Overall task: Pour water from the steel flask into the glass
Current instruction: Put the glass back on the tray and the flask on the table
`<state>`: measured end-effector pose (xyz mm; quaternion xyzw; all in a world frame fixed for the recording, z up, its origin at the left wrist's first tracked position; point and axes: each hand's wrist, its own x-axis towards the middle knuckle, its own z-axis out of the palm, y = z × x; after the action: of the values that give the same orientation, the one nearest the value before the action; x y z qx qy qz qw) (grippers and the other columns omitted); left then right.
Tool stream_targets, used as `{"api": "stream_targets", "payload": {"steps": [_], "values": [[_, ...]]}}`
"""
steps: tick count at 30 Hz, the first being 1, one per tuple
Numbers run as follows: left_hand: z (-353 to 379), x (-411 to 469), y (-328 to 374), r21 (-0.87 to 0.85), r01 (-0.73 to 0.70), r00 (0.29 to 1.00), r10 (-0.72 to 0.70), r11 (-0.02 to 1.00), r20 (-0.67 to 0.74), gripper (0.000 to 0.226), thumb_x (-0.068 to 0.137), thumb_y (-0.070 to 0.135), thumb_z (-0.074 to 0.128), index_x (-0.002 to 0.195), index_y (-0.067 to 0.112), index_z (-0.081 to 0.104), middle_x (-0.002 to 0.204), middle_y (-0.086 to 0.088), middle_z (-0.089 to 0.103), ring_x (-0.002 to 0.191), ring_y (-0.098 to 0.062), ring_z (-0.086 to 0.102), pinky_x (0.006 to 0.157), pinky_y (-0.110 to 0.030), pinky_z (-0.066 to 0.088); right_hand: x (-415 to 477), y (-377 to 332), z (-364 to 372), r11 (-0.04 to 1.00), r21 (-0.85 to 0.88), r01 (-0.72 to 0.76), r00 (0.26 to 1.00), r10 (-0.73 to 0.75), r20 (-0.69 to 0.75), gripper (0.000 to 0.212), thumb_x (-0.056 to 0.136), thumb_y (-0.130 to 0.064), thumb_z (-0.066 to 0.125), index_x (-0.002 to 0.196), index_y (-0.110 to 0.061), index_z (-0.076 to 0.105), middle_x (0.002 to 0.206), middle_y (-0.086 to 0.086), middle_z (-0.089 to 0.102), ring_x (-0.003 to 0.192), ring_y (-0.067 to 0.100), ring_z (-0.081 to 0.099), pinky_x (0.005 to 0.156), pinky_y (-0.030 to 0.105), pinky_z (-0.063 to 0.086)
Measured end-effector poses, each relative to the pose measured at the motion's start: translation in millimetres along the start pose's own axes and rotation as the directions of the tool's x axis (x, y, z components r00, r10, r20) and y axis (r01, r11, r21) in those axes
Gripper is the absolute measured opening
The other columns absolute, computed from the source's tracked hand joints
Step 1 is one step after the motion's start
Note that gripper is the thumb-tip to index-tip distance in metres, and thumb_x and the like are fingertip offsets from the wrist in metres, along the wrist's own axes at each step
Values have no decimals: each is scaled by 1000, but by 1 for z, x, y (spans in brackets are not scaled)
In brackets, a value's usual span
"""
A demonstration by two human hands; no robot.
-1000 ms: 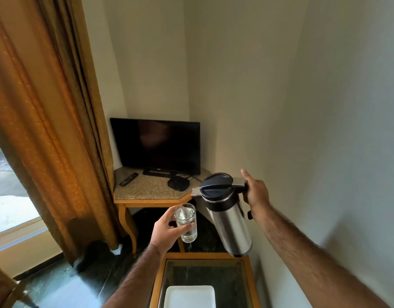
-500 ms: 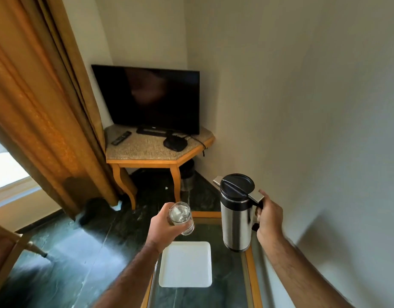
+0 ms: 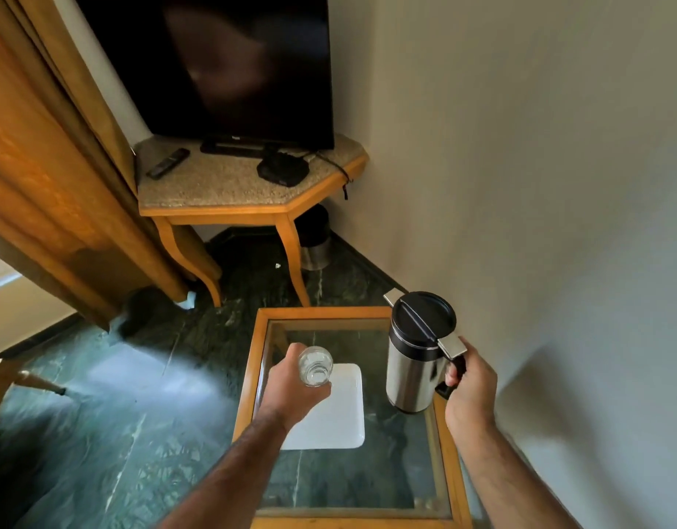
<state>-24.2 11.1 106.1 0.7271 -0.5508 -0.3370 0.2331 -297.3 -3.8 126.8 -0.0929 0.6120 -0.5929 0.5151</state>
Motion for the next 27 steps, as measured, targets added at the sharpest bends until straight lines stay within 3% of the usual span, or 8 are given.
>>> {"api": "stream_targets", "payload": {"steps": [3, 5, 8, 14, 21, 27], "values": [[37, 16, -30, 31, 26, 999, -27, 999, 23, 67, 64, 37, 95, 116, 33, 53, 105, 11, 68, 91, -15, 66, 70, -19, 56, 24, 36, -9, 1000, 0, -10, 1000, 10, -25, 35, 92, -27, 63, 57, -22, 59, 50, -4, 37, 47, 12, 28, 46, 27, 26], [57, 21, -48, 36, 41, 998, -42, 999, 45, 66, 64, 35, 95, 115, 33, 52, 106, 11, 66, 91, -14, 64, 70, -18, 54, 37, 57, -15, 1000, 21, -4, 999, 5, -39, 39, 94, -24, 61, 56, -20, 65, 48, -5, 37, 45, 11, 28, 42, 24, 26], [85, 28, -71, 15, 61, 995, -62, 998, 76, 67, 66, 32, 94, 116, 34, 50, 109, 10, 64, 93, -15, 62, 67, -13, 49, 50, 81, -22, 999, 40, 11, 998, -9, -58, 37, 91, -23, 59, 56, -24, 71, 49, -6, 39, 46, 10, 29, 44, 23, 26], [130, 39, -107, 38, 66, 995, -69, 997, 74, 68, 69, 32, 92, 121, 31, 48, 111, 9, 62, 96, -16, 62, 76, -25, 53, 72, 113, -34, 998, 58, -2, 993, 9, -118, 22, 83, -22, 57, 66, -21, 71, 52, -4, 46, 49, 11, 31, 47, 24, 25], [151, 54, -132, 60, 121, 990, -124, 991, 61, 72, 71, 30, 92, 126, 30, 46, 114, 8, 60, 100, -18, 60, 82, -34, 59, 88, 128, -47, 999, 50, 12, 993, -6, -117, 35, 85, -17, 52, 58, -23, 74, 52, -8, 51, 48, 9, 33, 48, 21, 27], [161, 64, -148, 63, 152, 986, -156, 986, 62, 74, 70, 27, 93, 128, 27, 46, 114, 9, 57, 101, -17, 58, 86, -36, 58, 95, 144, -55, 998, 56, 3, 992, 4, -127, 33, 83, -22, 51, 65, -26, 77, 56, -8, 55, 50, 9, 37, 44, 17, 29]]}}
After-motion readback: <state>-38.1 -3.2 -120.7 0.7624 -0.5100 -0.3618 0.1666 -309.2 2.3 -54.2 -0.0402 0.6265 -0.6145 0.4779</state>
